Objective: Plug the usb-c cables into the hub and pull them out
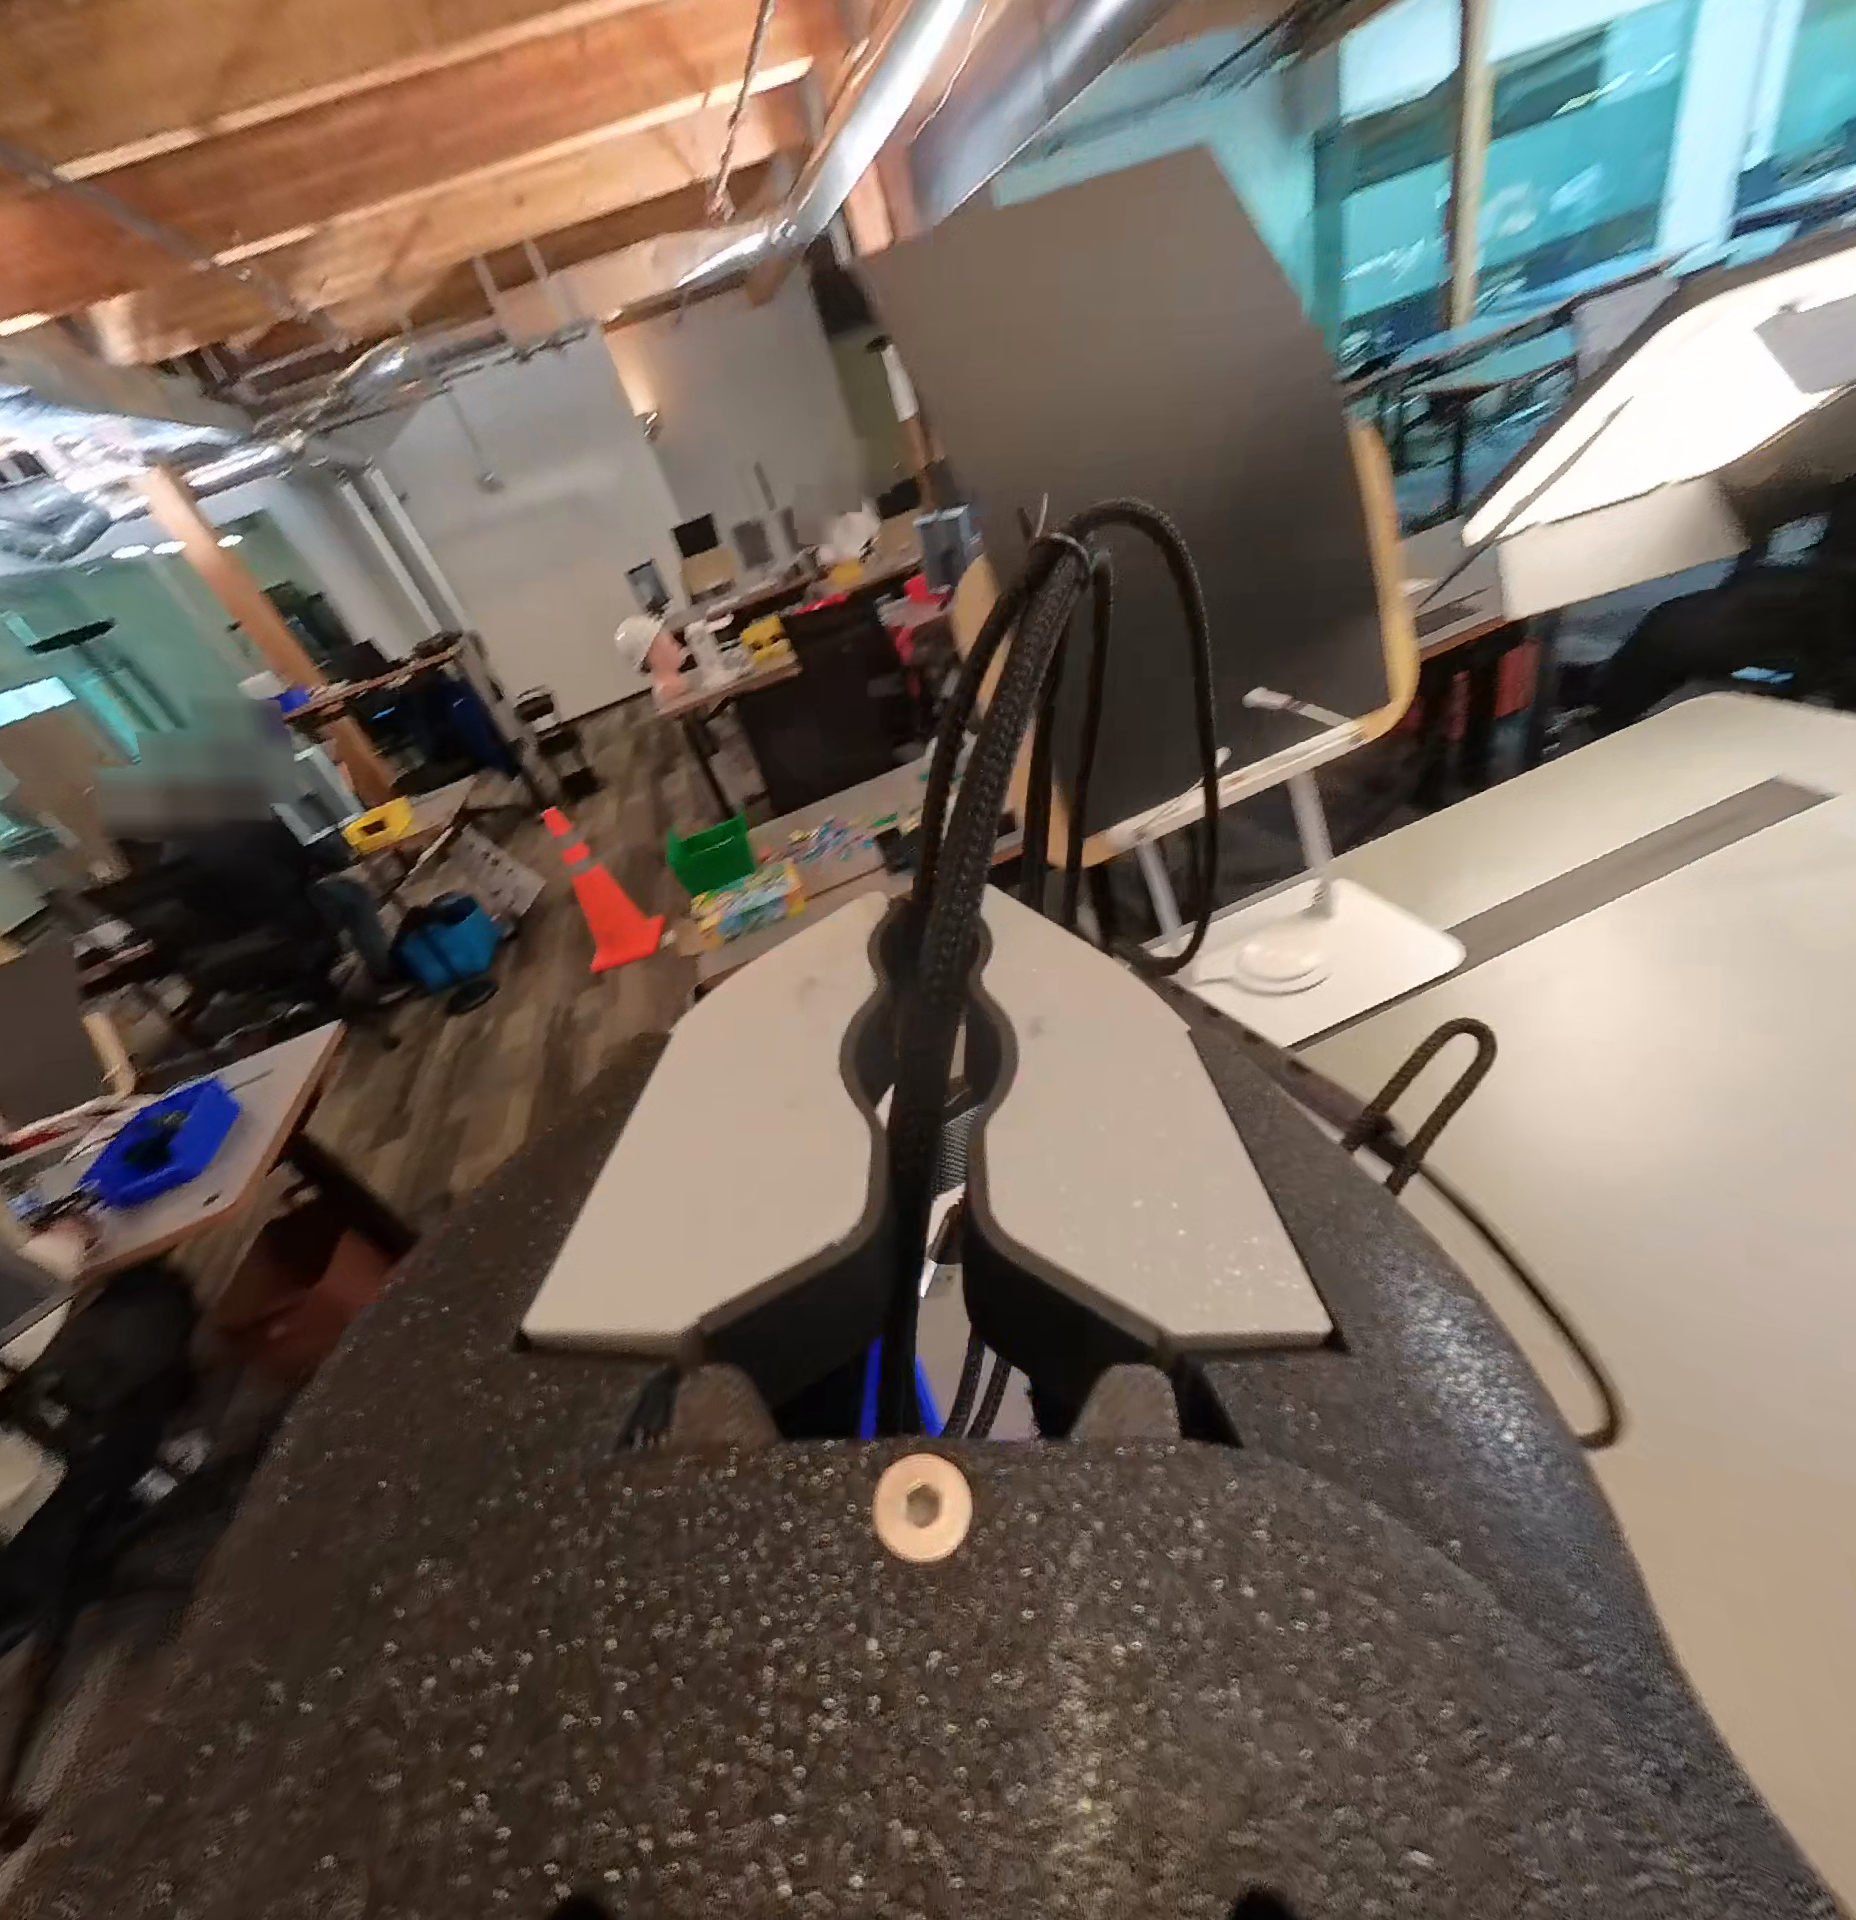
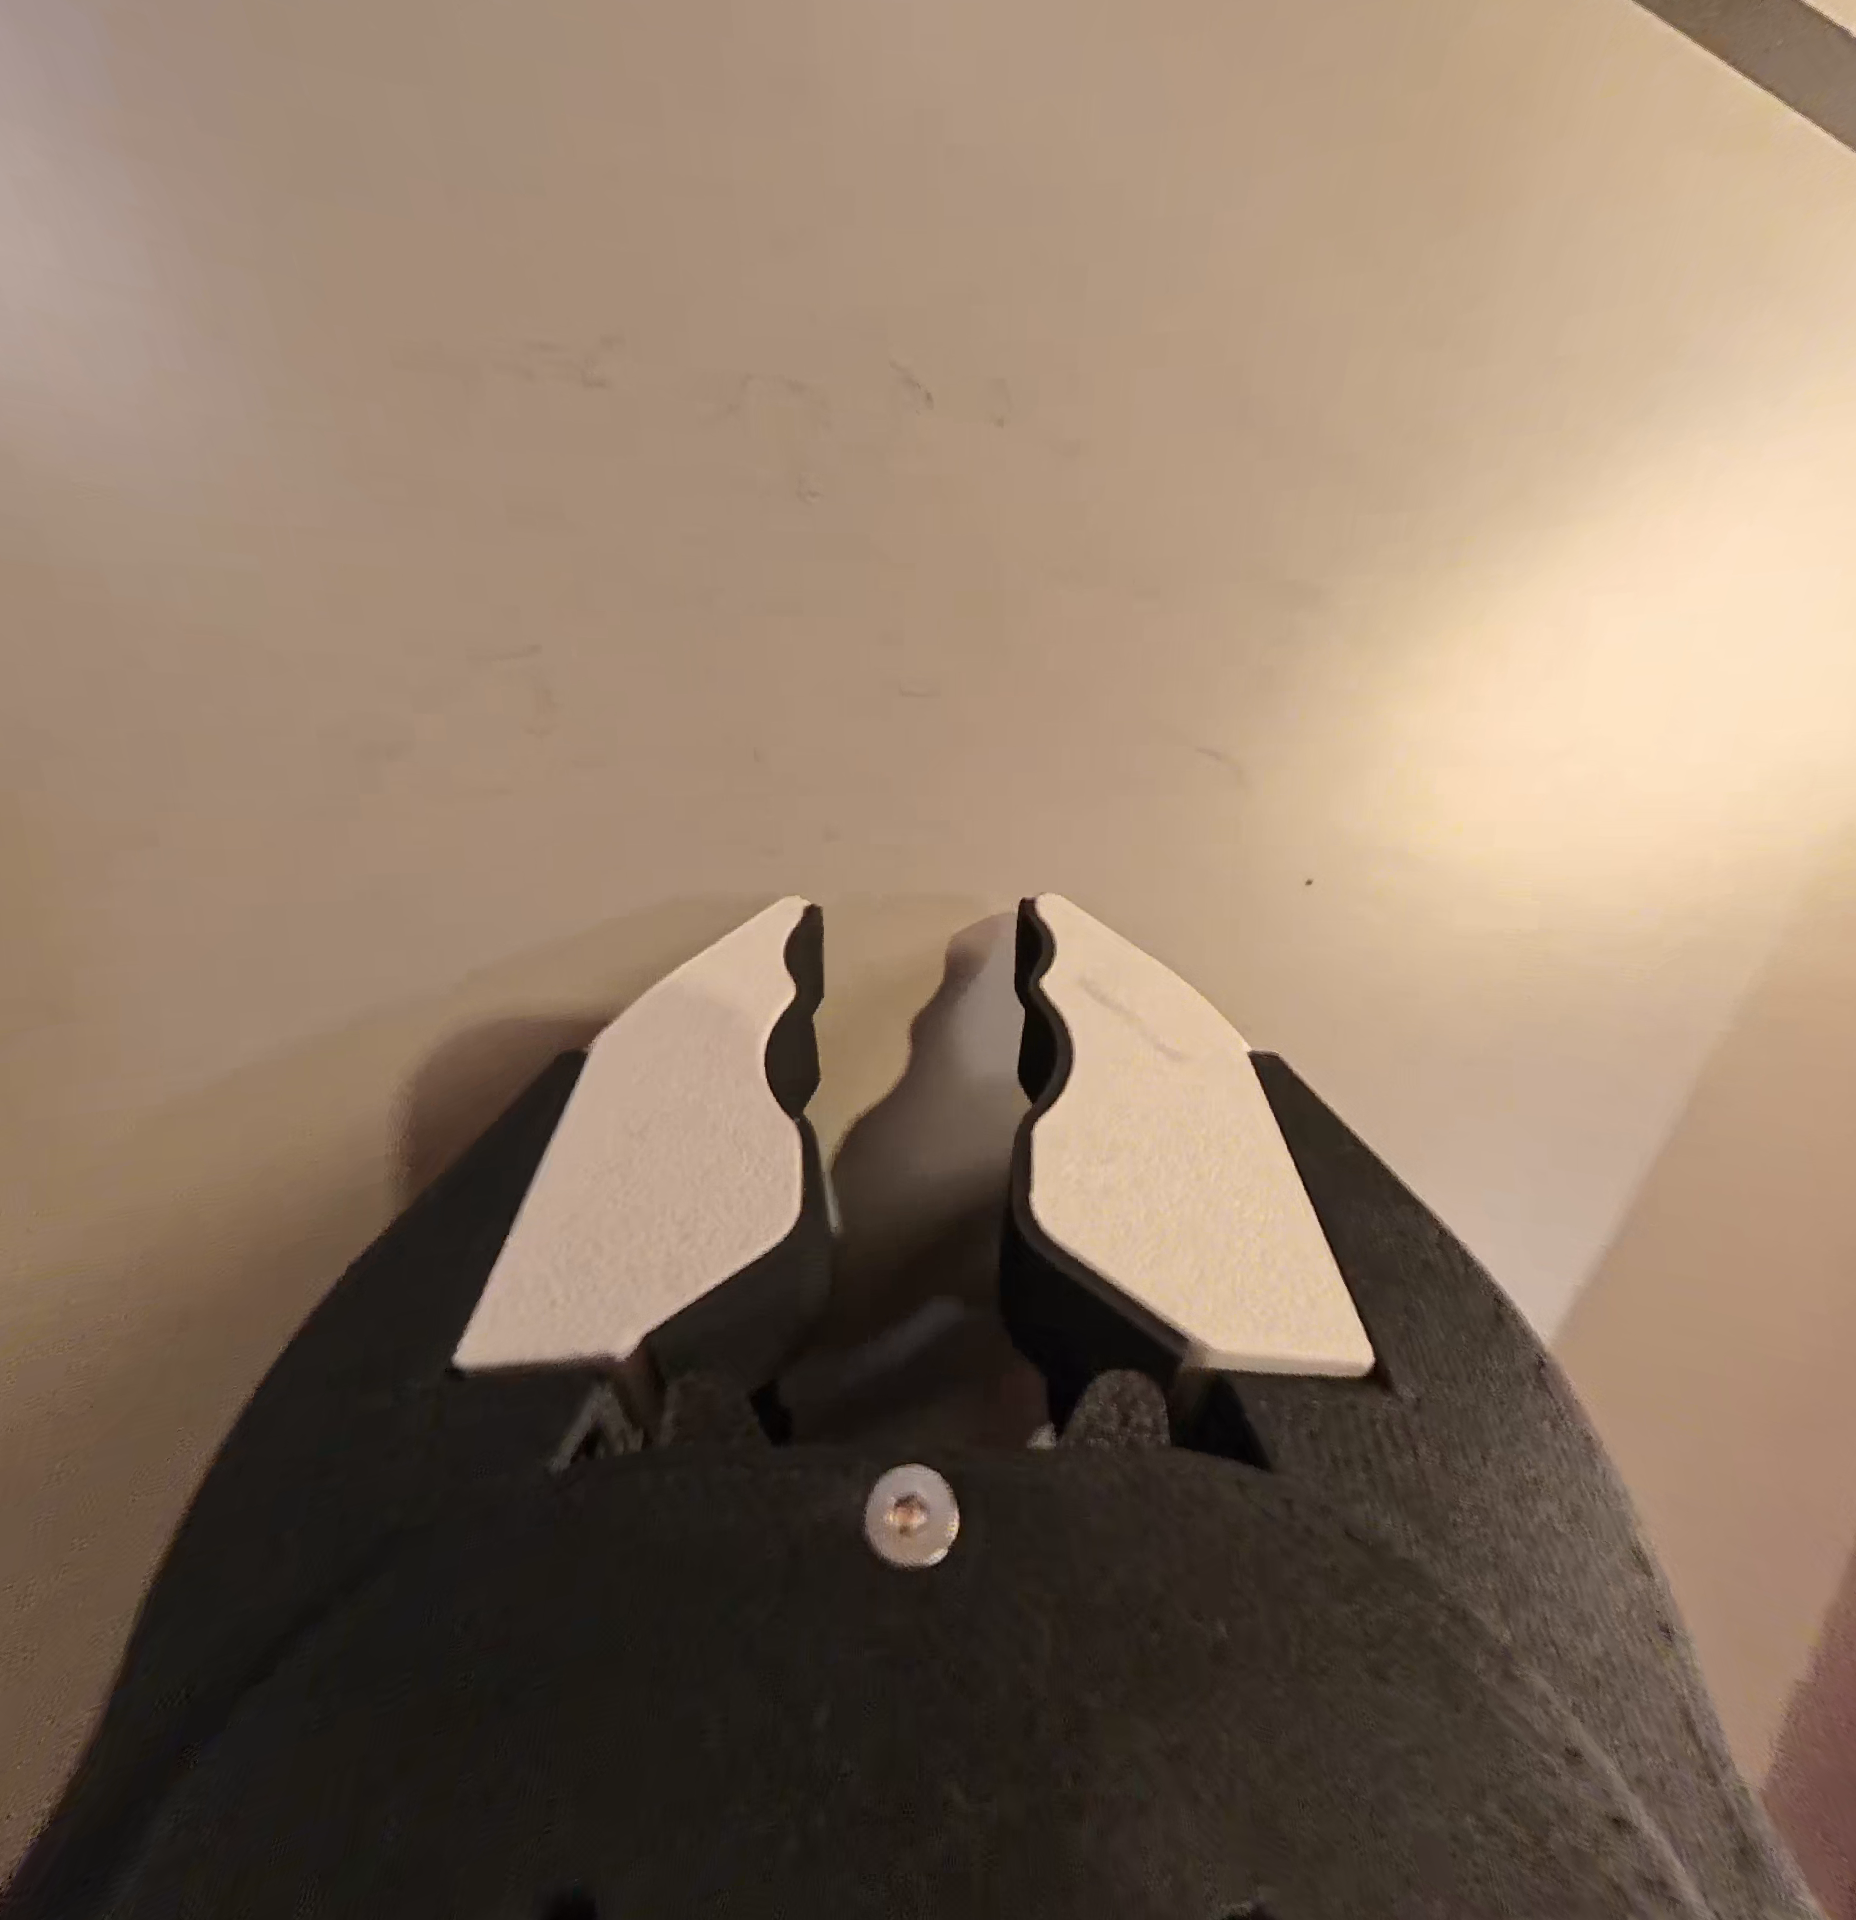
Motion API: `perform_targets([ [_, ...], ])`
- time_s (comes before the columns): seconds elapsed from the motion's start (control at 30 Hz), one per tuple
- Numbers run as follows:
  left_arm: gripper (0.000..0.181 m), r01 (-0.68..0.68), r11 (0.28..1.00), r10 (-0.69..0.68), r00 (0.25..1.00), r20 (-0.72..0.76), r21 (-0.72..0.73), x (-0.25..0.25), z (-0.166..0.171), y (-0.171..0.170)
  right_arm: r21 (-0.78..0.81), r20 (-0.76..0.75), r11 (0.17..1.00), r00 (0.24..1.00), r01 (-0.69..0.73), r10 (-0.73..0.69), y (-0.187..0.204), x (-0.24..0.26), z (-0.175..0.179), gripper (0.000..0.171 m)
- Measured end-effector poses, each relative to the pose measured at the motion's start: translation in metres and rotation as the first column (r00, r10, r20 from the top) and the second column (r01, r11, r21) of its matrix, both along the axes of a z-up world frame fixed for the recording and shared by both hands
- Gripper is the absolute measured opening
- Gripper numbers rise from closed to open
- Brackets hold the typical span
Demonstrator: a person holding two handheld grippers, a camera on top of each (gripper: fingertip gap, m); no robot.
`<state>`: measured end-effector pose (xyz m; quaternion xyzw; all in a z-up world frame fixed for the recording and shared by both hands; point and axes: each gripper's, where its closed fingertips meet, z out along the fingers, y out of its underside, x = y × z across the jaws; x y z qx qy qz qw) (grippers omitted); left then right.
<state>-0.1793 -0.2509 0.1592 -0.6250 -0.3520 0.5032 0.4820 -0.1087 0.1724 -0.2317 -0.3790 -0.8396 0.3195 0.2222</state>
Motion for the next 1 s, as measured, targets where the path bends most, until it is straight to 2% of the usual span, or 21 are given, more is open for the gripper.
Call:
perform_targets([
  [0.03,0.008,0.038,0.999,-0.038,0.999,-0.01,0.01,0.004,0.006,0.013,-0.006,0.001,1.0,1.0,-0.008,0.008,-0.002,0.001,0.0,0.036],
  [0.13,0.008,0.171,0.984,-0.17,0.985,-0.007,0.059,0.017,0.011,0.053,-0.071,-0.003,0.997,0.999,-0.033,0.033,-0.012,0.005,0.007,0.037],
  [0.27,0.008,0.348,0.928,-0.357,0.933,0.045,0.133,0.031,-0.014,0.11,-0.327,-0.039,0.943,0.998,-0.057,0.047,-0.031,0.007,0.035,0.037],
  [0.37,0.008,0.447,0.882,-0.462,0.882,0.092,0.149,0.04,-0.055,0.15,-0.466,-0.061,0.884,0.998,-0.038,0.011,-0.03,0.003,0.051,0.038],
  [0.6,0.008,0.517,0.806,-0.584,0.775,0.244,0.287,0.051,-0.169,0.219,-0.468,-0.081,0.881,0.996,-0.073,0.04,-0.032,0.004,0.054,0.038],
  [0.73,0.008,0.49,0.761,-0.625,0.73,0.277,0.425,0.059,-0.209,0.235,-0.418,-0.138,0.9,0.988,-0.123,0.071,-0.037,0.003,0.056,0.039],
  [0.8,0.008,0.448,0.763,-0.612,0.731,0.301,0.466,0.06,-0.224,0.233,-0.381,-0.167,0.912,0.982,-0.151,0.093,-0.04,0.003,0.055,0.039],
  [0.9,0.008,0.378,0.788,-0.572,0.742,0.35,0.486,0.06,-0.246,0.223,-0.322,-0.185,0.93,0.975,-0.178,0.123,-0.044,0.001,0.052,0.039],
  [1.0,0.008,0.306,0.847,-0.494,0.755,0.431,0.435,0.059,-0.27,0.206,-0.248,-0.184,0.946,0.969,-0.209,0.166,-0.049,-0.002,0.045,0.039],
])
